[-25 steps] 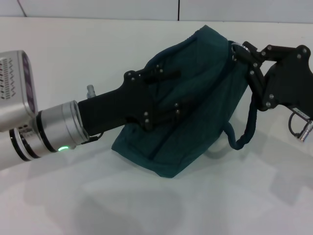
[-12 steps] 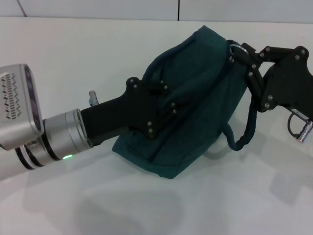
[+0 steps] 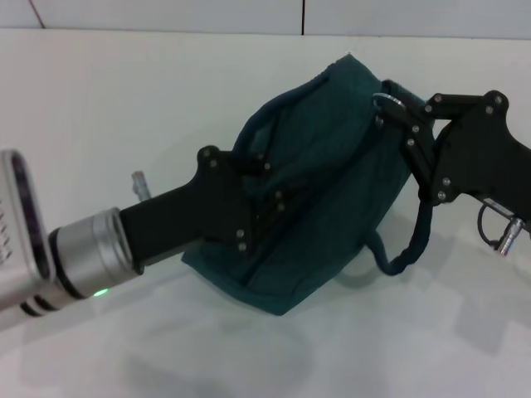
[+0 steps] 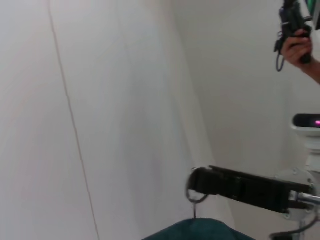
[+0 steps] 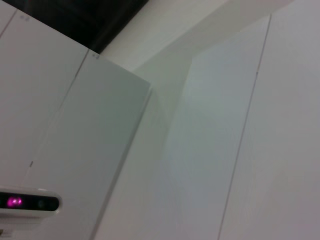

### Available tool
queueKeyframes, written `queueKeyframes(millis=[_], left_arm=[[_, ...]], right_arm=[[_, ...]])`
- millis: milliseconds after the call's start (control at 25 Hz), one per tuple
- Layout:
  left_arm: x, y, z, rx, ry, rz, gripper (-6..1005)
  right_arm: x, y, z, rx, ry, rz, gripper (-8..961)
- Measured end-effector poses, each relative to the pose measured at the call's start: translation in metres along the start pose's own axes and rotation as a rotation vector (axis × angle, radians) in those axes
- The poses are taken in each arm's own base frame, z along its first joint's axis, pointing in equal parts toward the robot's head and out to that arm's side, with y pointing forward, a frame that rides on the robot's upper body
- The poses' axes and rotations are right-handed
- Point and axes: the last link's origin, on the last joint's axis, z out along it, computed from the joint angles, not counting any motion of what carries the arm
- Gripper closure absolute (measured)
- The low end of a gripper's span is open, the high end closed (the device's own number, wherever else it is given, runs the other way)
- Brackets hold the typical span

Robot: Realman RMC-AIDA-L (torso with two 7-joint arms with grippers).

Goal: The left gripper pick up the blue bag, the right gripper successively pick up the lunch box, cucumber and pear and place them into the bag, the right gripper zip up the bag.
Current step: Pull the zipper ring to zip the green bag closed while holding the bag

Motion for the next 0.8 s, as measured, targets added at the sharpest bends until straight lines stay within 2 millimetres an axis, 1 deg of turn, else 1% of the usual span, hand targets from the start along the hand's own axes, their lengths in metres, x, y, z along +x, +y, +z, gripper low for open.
queueKeyframes(millis=[240,800], left_arm=[[0.002,0.010,-0.013,0.009,0.014,0.076,884],[0.000,0.008,-0.025,0.047,-0.016,0.086,885]], right_arm=[[-0.001,-0.006,-0.001,0.030,-0.002,0.047,941],[0.008,-0.024,-0.021,0.151,0.057,0.153,941]])
